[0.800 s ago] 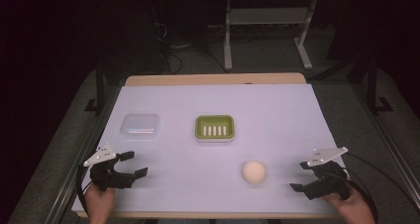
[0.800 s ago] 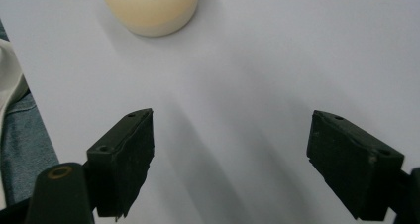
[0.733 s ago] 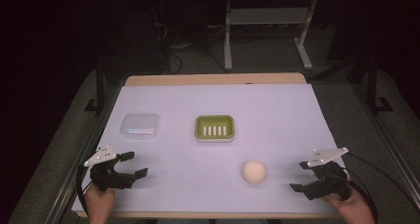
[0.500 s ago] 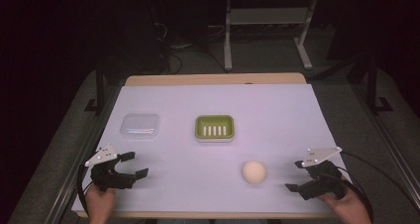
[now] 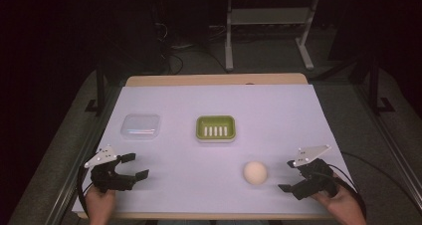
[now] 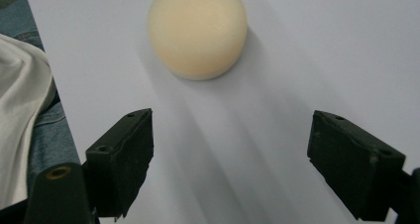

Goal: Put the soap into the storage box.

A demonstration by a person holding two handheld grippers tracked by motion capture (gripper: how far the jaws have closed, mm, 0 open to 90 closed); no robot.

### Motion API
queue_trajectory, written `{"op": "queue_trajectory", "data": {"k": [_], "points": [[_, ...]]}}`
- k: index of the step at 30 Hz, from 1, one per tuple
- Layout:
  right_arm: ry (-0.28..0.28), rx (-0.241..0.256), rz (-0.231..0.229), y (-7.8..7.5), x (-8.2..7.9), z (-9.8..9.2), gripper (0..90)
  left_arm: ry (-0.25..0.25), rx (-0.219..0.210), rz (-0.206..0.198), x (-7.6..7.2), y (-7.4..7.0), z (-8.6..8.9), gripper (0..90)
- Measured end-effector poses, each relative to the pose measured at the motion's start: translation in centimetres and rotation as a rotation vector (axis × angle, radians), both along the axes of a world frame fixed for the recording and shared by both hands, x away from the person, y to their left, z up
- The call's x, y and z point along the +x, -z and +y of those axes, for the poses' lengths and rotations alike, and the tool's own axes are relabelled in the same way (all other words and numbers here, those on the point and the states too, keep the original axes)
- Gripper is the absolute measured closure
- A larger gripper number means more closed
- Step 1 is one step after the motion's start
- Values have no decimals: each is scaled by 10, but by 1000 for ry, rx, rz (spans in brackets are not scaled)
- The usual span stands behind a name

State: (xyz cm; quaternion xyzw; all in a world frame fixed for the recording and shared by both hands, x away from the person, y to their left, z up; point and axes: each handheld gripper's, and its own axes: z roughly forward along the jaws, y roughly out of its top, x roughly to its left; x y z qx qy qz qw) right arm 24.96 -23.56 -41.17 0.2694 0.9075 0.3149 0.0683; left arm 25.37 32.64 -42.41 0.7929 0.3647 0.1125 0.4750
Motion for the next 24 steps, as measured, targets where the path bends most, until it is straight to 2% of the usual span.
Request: {"op": "queue_trajectory", "data": {"k": [11,19,23,24], "points": [[-44,-17,6,-4,5,15,161,-4,2,7,0,1,1,130],[-78,-39,39,-8,14,26,142,-2,6,5,-1,1,1,130],[-90,-46,36,-8,15,31,141,-4,5,3,-1,1,1,130],[-98,-58,23,-8,16,33,142,-3,6,2,-1,1,1,130]]}}
